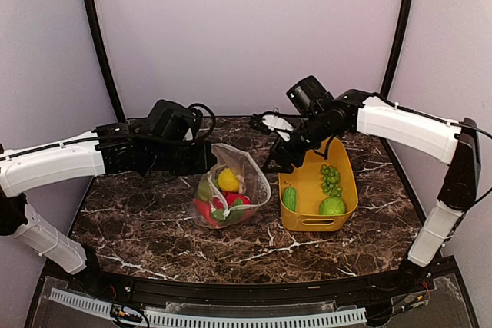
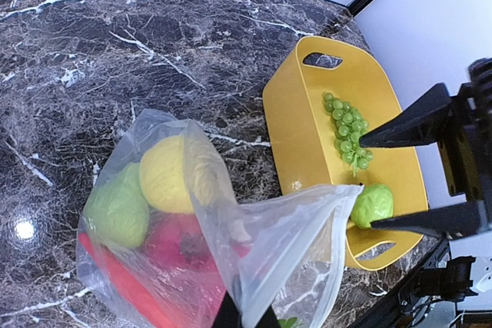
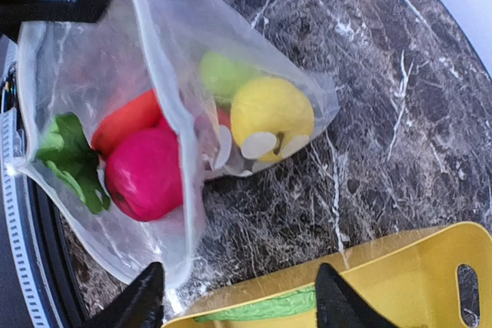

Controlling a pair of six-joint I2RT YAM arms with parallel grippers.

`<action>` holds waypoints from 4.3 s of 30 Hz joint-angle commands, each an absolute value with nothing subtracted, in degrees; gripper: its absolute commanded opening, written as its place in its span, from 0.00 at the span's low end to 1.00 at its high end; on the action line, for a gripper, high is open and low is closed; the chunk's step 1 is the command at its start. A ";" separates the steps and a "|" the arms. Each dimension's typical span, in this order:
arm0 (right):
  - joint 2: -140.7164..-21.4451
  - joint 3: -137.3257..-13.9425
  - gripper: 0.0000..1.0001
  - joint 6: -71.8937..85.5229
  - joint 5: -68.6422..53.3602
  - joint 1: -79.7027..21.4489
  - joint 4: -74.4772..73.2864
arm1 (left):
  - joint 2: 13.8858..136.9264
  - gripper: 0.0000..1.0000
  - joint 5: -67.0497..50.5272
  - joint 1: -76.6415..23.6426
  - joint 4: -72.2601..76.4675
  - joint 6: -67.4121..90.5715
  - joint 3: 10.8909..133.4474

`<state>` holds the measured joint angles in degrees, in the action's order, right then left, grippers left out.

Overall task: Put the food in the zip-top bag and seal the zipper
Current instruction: Place the fake fruit in the bin, then adjust the zipper food storage bag at the center of the board.

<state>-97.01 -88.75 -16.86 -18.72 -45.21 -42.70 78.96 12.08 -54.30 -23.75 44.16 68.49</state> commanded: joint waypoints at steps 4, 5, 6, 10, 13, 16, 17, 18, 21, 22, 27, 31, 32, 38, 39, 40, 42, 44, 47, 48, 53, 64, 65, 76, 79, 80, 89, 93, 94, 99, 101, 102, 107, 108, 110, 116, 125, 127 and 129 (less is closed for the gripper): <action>-102.31 -87.57 0.49 -15.96 -23.97 -44.74 -45.46 | 77.19 0.01 13.44 -54.04 -23.67 44.63 66.54; -102.68 -87.81 0.49 -15.85 -24.73 -44.73 -45.71 | 77.13 0.01 13.45 -54.00 -23.66 44.68 66.47; -102.81 -88.00 0.49 -15.75 -25.48 -44.70 -45.91 | 77.05 0.01 13.49 -53.97 -23.76 44.59 66.45; -101.45 -87.71 0.53 -14.81 -26.89 -44.66 -45.76 | 76.76 0.01 13.66 -54.03 -24.15 44.62 66.32; -99.03 -87.13 0.56 -14.78 -27.44 -44.50 -45.42 | 76.65 0.01 13.79 -53.99 -24.16 44.72 66.15; -96.30 -86.12 0.60 -16.55 -33.53 -44.35 -45.20 | 76.68 0.01 14.02 -54.02 -24.09 44.74 66.10; -95.85 -85.79 0.62 -16.49 -33.99 -44.45 -45.06 | 76.71 0.01 14.08 -53.98 -24.04 44.61 66.09; -95.99 -85.71 0.62 -16.26 -34.05 -44.47 -45.10 | 76.77 0.01 14.24 -54.02 -24.06 44.54 66.09; -98.43 -86.21 0.61 -15.75 -33.07 -44.56 -46.03 | 76.93 0.01 14.34 -53.90 -23.75 44.43 66.16; -99.46 -86.15 0.60 -15.66 -33.05 -44.56 -46.23 | 77.02 0.01 14.33 -53.93 -23.70 44.36 66.29; -101.89 -85.50 0.53 -15.93 -34.13 -44.69 -46.01 | 77.18 0.01 14.01 -53.95 -23.64 44.32 66.58; -103.03 -86.02 0.43 -15.93 -34.90 -45.08 -46.86 | 77.00 0.01 13.66 -53.94 -23.35 44.60 66.05; -103.21 -86.31 0.26 -15.91 -35.28 -45.05 -47.10 | 77.00 0.01 13.64 -53.96 -23.23 44.59 65.94; -102.86 -89.91 0.00 -15.69 -38.87 -45.06 -49.54 | 76.84 0.01 13.58 -53.96 -23.92 43.82 66.17; -102.23 -90.78 0.00 -15.61 -39.84 -45.02 -49.83 | 76.82 0.02 13.39 -53.92 -24.31 43.62 66.51; -101.55 -91.83 0.00 -15.33 -40.58 -44.89 -50.01 | 76.86 0.04 13.33 -53.89 -25.28 43.12 66.74; -100.10 -93.94 0.00 -14.89 -41.15 -45.06 -50.09 | 76.90 0.09 13.15 -53.92 -27.46 42.51 67.80; -99.27 -95.36 0.00 -14.71 -40.88 -45.07 -50.35 | 76.80 0.16 12.99 -53.88 -29.04 42.04 68.11; -99.22 -95.94 0.00 -14.61 -40.39 -44.92 -50.63 | 76.35 0.22 12.33 -53.90 -29.93 42.54 67.47; -99.27 -95.78 0.00 -14.57 -40.49 -44.91 -50.51 | 76.08 0.22 11.76 -53.97 -29.98 42.98 67.03; -100.24 -95.01 0.00 -14.16 -40.52 -44.79 -50.10 | 74.93 0.18 10.14 -54.04 -29.97 44.91 66.29; -100.95 -99.58 0.00 -12.91 -42.14 -44.65 -50.93 | 75.50 0.27 13.27 -54.39 -36.27 41.94 71.83; -101.22 -99.90 0.00 -12.92 -42.22 -44.60 -51.08 | 76.44 0.25 12.35 -54.40 -37.15 40.98 72.82; -101.82 -100.28 0.00 -12.39 -42.46 -44.31 -50.94 | 79.48 0.18 10.22 -54.40 -41.76 41.54 76.45; -102.10 -100.53 0.00 -12.30 -42.37 -44.16 -50.89 | 80.13 0.25 10.08 -54.51 -43.49 41.89 77.45; -102.16 -100.54 0.00 -12.21 -42.36 -44.08 -50.84 | 80.08 0.25 10.18 -54.61 -43.99 42.31 77.52; -102.43 -100.78 0.00 -11.97 -42.07 -44.03 -50.65 | 79.56 0.27 8.62 -56.34 -44.42 44.50 77.19; -102.08 -100.64 0.00 -11.86 -41.22 -43.95 -50.53 | 80.74 0.24 7.64 -56.79 -45.36 45.61 77.52; -102.05 -100.51 0.00 -11.86 -41.07 -43.89 -50.49 | 80.84 0.24 7.51 -56.83 -45.53 45.83 77.56; -101.77 -99.87 0.00 -11.65 -40.87 -43.60 -50.12 | 80.24 0.30 8.38 -57.41 -46.61 47.26 77.69; -101.76 -99.68 0.00 -11.56 -41.10 -43.55 -49.96 | 79.65 0.38 9.10 -57.52 -46.53 47.44 77.55; -101.83 -99.67 0.00 -11.52 -41.27 -43.59 -49.93 | 79.42 0.40 9.59 -57.59 -46.34 47.40 77.40; -102.04 -99.60 0.00 -11.43 -41.08 -43.57 -49.77 | 77.68 0.35 11.11 -58.06 -43.63 47.98 75.70; -101.96 -99.58 0.00 -11.35 -40.93 -43.51 -49.75 | 77.38 0.33 11.18 -58.21 -43.00 48.12 75.42; -102.12 -99.58 0.00 -11.06 -40.85 -43.06 -49.68 | 76.74 0.32 11.76 -59.32 -41.43 47.84 74.82; -102.82 -100.52 0.00 -10.13 -42.15 -41.75 -49.57 | 75.83 0.32 14.67 -60.99 -39.62 46.18 74.43; -102.75 -100.29 0.00 -9.95 -42.19 -41.53 -49.42 | 81.91 0.40 14.01 -61.00 -39.56 45.99 76.81; -102.66 -100.20 0.00 -9.93 -42.19 -41.52 -49.40 | 83.18 0.39 12.97 -61.00 -38.63 46.06 77.35; -102.63 -100.12 0.00 -9.93 -42.11 -41.45 -49.39 | 84.12 0.37 12.05 -61.00 -37.58 46.33 77.56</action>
